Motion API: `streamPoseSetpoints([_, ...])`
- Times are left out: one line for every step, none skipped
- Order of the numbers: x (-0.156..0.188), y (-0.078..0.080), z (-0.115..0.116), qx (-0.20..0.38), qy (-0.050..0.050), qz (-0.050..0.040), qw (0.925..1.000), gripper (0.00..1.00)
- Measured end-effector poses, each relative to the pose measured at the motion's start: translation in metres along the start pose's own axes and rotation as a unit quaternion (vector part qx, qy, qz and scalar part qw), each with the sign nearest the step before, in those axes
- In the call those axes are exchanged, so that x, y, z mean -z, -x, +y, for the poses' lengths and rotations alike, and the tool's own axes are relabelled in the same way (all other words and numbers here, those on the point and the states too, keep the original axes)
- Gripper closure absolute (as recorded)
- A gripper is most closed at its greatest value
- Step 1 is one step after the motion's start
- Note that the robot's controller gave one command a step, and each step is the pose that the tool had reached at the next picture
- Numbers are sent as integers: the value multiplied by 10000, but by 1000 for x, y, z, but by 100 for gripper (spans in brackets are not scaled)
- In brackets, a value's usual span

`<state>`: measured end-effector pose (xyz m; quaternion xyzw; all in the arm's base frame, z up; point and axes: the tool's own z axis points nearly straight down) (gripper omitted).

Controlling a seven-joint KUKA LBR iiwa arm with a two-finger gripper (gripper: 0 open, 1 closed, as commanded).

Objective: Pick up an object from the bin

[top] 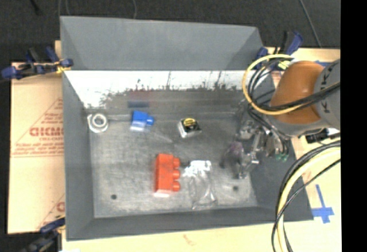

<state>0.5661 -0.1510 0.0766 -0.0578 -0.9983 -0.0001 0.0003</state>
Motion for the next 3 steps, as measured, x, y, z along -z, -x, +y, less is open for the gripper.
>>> streamPoseSetpoints([2, 2, 1, 30, -10, -26, 10000, 100])
streamPoseSetpoints([94, -3, -7, -523, -5, -65, 9986, 100])
streamPoseSetpoints([160, -9, 11, 1205, -15, -52, 9927, 100])
